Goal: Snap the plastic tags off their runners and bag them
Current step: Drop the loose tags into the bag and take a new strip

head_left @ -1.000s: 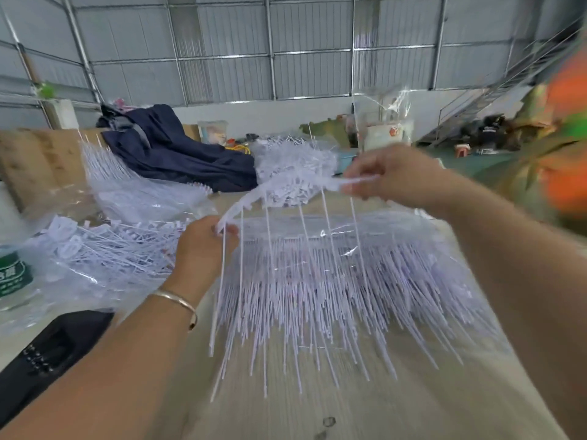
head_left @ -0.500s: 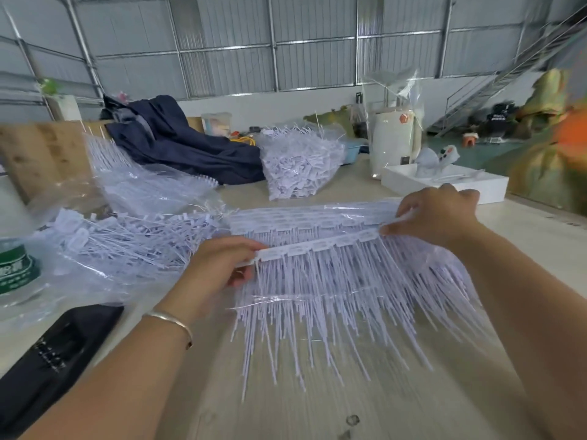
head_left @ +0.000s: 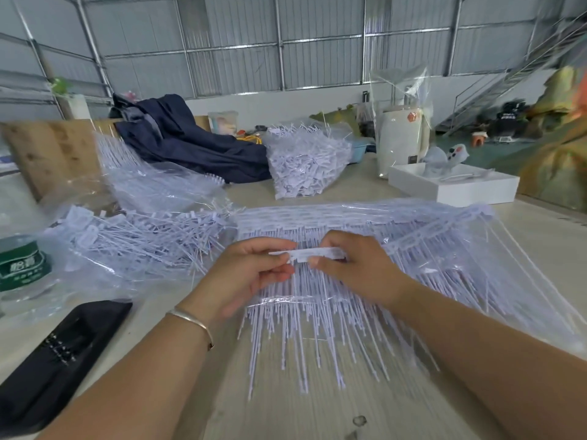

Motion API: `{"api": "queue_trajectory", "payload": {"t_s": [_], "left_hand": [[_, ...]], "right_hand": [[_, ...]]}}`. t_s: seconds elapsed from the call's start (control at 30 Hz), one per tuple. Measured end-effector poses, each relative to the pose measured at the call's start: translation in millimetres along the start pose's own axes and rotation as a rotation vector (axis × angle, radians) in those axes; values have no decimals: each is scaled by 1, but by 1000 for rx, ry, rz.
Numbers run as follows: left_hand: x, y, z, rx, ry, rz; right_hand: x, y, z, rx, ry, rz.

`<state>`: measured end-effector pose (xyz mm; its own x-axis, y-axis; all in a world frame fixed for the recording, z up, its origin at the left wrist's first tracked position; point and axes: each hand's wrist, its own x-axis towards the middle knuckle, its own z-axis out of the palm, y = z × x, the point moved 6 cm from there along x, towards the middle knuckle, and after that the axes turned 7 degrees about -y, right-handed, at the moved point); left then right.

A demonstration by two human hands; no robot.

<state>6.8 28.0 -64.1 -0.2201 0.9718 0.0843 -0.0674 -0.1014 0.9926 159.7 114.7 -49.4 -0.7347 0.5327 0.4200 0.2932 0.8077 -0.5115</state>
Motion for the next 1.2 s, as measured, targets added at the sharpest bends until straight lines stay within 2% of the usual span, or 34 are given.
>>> {"api": "queue_trajectory", "payload": {"t_s": [0.07, 0.17, 0.4, 0.47, 0.53, 0.6, 0.67, 0.83, 1.03, 1.2], "left_hand": [[0, -3, -5, -12, 52, -34], [-1, -7, -4, 55, 21, -93], [-4, -7, 13, -30, -113, -93], [-4, -6, 14, -57, -118, -84], [-5, -5, 16, -88, -126, -78], [-5, -4, 17, -118, -125, -70], [-4, -3, 16, -158, -116, -59], [-4, -2, 15, -221, -111, -49], [-6, -7, 26, -340, -209, -100], [-7, -13, 34, -411, -272, -145]], "right_hand": [[0, 10, -4, 123, 8, 76], [-1, 11, -11, 333, -11, 19], [-3, 7, -10, 481, -121, 2], [-4, 6, -12, 485, -161, 24], [-4, 4, -17, 355, -163, 53], [-3, 5, -24, 175, -107, 79], [-4, 5, -29, 98, -52, 106], [-6, 4, -24, 299, -87, 139], [-10, -5, -9, 491, -272, 108], [-7, -7, -8, 582, -213, 82]]}}
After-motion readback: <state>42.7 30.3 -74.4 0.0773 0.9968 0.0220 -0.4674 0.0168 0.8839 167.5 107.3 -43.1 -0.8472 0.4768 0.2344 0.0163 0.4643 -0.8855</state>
